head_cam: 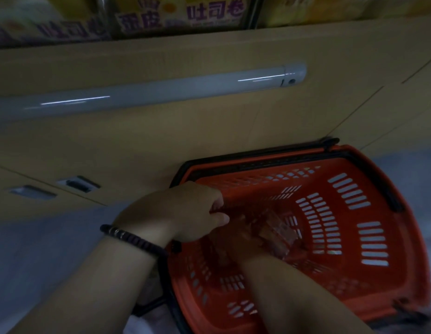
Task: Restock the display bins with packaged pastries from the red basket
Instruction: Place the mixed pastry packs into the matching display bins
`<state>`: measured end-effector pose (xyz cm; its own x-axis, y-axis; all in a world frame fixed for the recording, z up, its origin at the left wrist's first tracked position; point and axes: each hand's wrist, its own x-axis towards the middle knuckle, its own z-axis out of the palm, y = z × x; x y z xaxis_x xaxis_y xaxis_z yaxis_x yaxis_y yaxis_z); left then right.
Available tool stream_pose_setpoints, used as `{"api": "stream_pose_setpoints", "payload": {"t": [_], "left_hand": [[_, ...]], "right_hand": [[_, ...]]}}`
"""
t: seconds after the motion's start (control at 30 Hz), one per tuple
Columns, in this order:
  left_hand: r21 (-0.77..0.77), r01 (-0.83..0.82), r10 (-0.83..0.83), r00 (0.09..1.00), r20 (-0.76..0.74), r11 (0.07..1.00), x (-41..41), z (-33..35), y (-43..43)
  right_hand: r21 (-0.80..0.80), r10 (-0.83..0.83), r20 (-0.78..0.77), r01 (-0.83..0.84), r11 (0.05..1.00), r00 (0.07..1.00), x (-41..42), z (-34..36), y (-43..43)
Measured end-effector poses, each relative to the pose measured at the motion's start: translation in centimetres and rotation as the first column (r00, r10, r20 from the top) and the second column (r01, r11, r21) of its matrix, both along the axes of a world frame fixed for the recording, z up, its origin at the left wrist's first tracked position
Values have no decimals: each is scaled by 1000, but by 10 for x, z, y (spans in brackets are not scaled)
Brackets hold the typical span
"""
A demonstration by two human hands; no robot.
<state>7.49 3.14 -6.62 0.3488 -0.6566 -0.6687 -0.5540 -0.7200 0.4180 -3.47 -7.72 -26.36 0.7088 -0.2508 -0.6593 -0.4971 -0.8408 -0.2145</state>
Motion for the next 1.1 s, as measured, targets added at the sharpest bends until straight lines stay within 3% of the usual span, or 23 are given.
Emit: {"api": "stream_pose_setpoints", "payload": {"t": [0.1, 0.17, 0.3, 0.37, 0.47, 0.57, 0.63, 0.73, 0.8, 0.9, 1.0, 1.1], "left_hand": [[-22, 9, -8, 999, 34, 1000, 3, 5, -2], [-38, -2, 4, 999, 51, 999, 5, 9, -1], [-70, -41, 47, 995, 91, 997, 7, 11, 5], [-85, -67, 74, 994, 82, 994, 6, 11, 8], [-145, -156, 168, 983, 74, 977, 0, 15, 14], [-275, -279, 284, 958, -22, 920, -17, 22, 12], [-348, -436, 365, 896, -253, 830, -37, 32, 6], [-262, -668, 339, 629, -700, 697, -64, 40, -7], [-208, -735, 245, 457, -855, 646, -80, 49, -13], [-210, -839, 184, 341, -922, 502, -89, 64, -18], [-278, -900, 202, 357, -912, 335, -94, 73, -24], [-333, -937, 225, 349, -910, 108, -97, 79, -31]], "right_hand": [[78, 155, -4, -155, 985, 988, 0, -13, -10], [138, 157, -34, -151, 979, 987, 3, -7, -23], [252, 114, 1, -110, 961, 994, 8, 58, -55], [253, 133, 91, -152, 955, 987, 2, 107, -69], [281, 39, 290, -124, 952, 956, -20, 193, -89], [511, -159, 415, -85, 855, 896, -53, 263, -100], [654, -293, 482, -116, 748, 826, -69, 287, -105], [744, -425, 562, -207, 636, 710, -82, 296, -106], [783, -496, 569, -249, 570, 656, -88, 298, -107], [815, -548, 562, -304, 493, 620, -92, 304, -105], [841, -618, 537, -310, 443, 574, -97, 307, -103], [845, -690, 533, -256, 471, 490, -96, 306, -103]]}}
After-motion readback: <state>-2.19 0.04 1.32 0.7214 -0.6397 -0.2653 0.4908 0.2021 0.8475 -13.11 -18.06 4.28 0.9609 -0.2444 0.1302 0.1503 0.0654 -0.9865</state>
